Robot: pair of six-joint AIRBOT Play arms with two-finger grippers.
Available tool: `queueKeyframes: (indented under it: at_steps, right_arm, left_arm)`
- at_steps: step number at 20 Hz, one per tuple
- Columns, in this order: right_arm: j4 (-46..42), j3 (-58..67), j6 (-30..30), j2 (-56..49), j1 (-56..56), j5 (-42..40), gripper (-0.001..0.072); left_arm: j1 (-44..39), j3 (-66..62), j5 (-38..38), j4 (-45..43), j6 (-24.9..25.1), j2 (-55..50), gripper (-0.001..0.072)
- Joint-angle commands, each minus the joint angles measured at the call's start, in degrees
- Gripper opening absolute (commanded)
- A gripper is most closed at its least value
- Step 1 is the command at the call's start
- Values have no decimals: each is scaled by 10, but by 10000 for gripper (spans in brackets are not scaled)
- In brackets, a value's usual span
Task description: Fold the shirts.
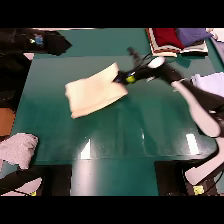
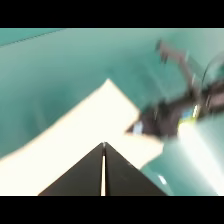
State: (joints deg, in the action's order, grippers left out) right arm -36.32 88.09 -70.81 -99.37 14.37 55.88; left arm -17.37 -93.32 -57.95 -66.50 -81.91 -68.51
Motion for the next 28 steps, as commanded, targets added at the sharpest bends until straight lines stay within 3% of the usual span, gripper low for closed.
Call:
queueKeyframes:
  at_steps: [1, 8, 12, 16, 22, 28]
  right_arm:
    - [-96, 5, -14, 82, -134, 68, 17]
    - [-132, 5, -23, 170, -452, 97, 16]
    - [-127, 5, -23, 171, -551, 70, 16]
    - [-127, 29, -23, 171, -561, 31, 16]
    - [-128, 185, -23, 171, -533, 21, 16]
    - [-136, 236, -23, 171, -561, 134, 16]
  left_arm:
    - [-52, 0, 24, -5, 10, -1, 28]
    - [-61, 0, 61, 0, 6, -1, 28]
    - [-61, 0, 61, 4, -12, -1, 29]
    - [-61, 0, 61, 10, -12, -1, 28]
    - [-61, 0, 60, 10, -12, -1, 29]
    - [-61, 0, 43, 10, -12, -1, 29]
